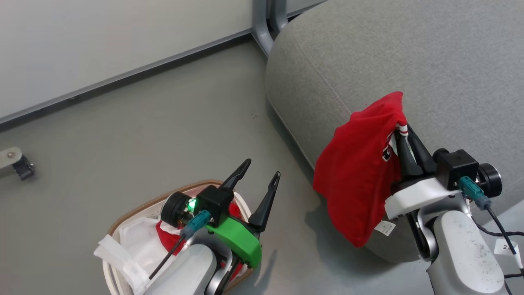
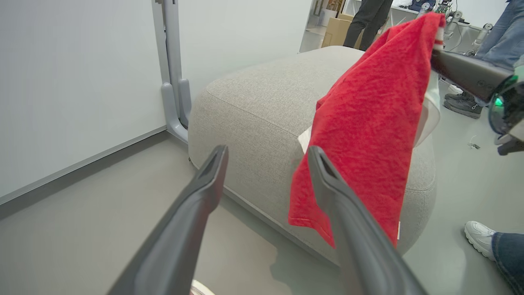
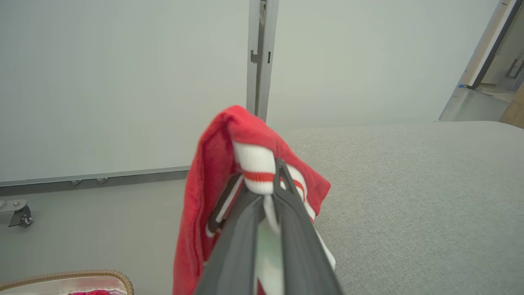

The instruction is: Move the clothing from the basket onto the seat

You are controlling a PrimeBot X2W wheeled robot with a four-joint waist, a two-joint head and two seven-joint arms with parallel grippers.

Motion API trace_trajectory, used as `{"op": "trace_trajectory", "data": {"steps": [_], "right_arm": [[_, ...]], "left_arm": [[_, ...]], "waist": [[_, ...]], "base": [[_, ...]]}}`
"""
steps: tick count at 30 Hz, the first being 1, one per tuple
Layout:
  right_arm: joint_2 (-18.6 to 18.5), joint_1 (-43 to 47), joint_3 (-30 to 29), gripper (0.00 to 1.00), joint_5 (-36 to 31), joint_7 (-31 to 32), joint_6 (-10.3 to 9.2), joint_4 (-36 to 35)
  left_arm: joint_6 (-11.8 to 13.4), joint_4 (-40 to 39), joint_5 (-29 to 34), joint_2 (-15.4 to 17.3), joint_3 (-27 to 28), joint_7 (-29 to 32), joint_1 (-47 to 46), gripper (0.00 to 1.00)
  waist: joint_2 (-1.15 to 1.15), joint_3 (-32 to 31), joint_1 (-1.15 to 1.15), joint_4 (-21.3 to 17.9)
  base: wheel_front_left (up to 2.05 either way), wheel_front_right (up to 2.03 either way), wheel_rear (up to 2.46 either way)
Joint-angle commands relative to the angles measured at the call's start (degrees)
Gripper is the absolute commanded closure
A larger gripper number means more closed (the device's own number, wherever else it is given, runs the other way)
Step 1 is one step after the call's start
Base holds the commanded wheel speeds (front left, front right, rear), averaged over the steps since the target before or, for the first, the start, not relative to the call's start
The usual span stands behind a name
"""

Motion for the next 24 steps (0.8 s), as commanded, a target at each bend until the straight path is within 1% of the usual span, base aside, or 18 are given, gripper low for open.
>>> {"op": "trace_trajectory", "data": {"steps": [1,8,12,17,21,23,24], "right_arm": [[-0.1,-0.1,-0.5,1.00,0.3,-0.4,-0.06,0.2],[-0.1,-1.9,-4.2,1.00,-0.1,-0.9,-0.06,1.0],[-0.3,-6.3,-7.3,1.00,-2.0,-0.8,-0.06,0.6],[-5.9,-16.6,-10.4,1.00,-4.8,2.8,-0.06,-0.2],[-13.1,-25.6,-11.5,1.00,-5.5,7.5,-0.06,-0.7],[-17.6,-29.6,-11.2,1.00,-6.1,10.7,-0.06,0.2],[-20.4,-32.4,-11.4,1.00,-5.2,12.0,-0.07,0.8]], "left_arm": [[-0.3,0.3,0.7,0.1,0.0,0.0,-1.2,0.00],[-0.6,0.0,1.3,-0.1,-0.7,0.0,-2.4,0.00],[0.0,-0.3,1.7,0.5,-0.7,0.0,-3.0,0.00],[0.3,-1.6,2.1,1.2,-0.3,0.2,-4.8,0.00],[0.7,-3.3,2.8,1.7,-0.1,0.4,-6.5,0.00],[0.7,-4.2,3.3,1.7,-0.5,0.6,-7.2,0.00],[0.5,-4.9,3.5,1.5,-0.9,0.7,-7.5,0.00]], "waist": [[0.00,3.1,0.00,-2.5],[0.00,5.5,0.00,-0.2],[0.00,7.3,0.00,1.8],[0.00,10.0,0.00,5.4],[0.00,12.3,0.00,8.5],[0.00,13.3,0.00,10.2],[0.00,13.9,0.00,11.3]], "base": [[0.00,0.00,0.00],[0.00,0.00,0.00],[0.00,0.00,0.00],[0.00,0.00,0.00],[0.00,0.00,0.00],[0.00,0.00,0.00],[0.00,0.00,0.00]]}}
